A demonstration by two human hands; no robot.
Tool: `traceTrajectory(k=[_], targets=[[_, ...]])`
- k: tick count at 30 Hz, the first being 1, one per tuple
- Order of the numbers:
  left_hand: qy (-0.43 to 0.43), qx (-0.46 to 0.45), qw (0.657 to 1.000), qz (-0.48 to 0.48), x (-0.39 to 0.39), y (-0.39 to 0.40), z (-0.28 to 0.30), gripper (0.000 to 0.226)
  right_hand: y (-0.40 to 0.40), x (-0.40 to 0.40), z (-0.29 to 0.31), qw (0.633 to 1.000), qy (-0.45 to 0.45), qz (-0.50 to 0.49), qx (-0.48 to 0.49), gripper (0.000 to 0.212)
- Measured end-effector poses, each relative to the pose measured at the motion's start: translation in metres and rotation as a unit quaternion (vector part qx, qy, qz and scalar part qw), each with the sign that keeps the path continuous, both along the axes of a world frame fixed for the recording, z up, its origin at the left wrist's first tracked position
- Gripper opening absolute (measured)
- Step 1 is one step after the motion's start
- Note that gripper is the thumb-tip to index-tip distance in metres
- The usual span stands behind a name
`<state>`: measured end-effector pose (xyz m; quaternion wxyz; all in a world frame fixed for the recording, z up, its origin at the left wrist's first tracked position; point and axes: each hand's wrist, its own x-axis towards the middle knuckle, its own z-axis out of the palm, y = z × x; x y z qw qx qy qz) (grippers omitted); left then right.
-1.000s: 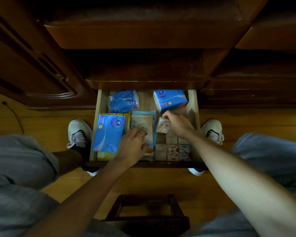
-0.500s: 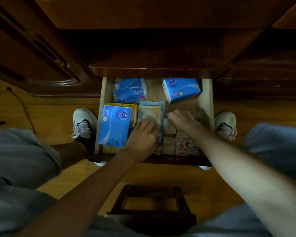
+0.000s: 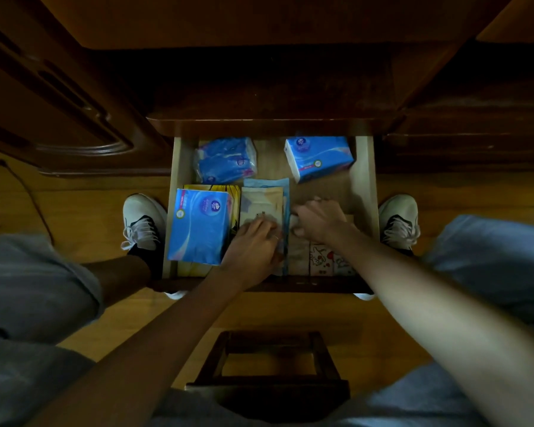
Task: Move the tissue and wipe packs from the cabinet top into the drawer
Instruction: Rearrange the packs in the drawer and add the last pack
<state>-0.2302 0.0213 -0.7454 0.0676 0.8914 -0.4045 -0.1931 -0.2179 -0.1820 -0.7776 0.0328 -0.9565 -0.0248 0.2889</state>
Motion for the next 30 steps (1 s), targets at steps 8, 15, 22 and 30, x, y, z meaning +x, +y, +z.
traceTrajectory(k=[8, 15, 22, 30], targets=[[0.041, 0.038, 0.998, -0.005, -0.003, 0.003, -0.004, 0.053, 0.008, -0.014, -0.013, 0.997, -0.024, -0.071, 0.022, 0.045], [-0.006, -0.005, 1.000, 0.016, 0.006, -0.001, 0.027, 0.048, 0.010, 0.008, 0.008, 0.978, -0.010, -0.193, 0.079, 0.046], [-0.174, -0.034, 0.956, 0.235, 0.048, 0.045, 0.063, 0.058, 0.040, 0.081, 0.022, 0.905, -0.052, -0.303, 0.295, 0.029], [-0.033, -0.044, 0.933, 0.356, 0.040, 0.074, 0.030, 0.096, 0.079, 0.129, -0.007, 0.821, 0.009, -0.406, 0.401, 0.033]])
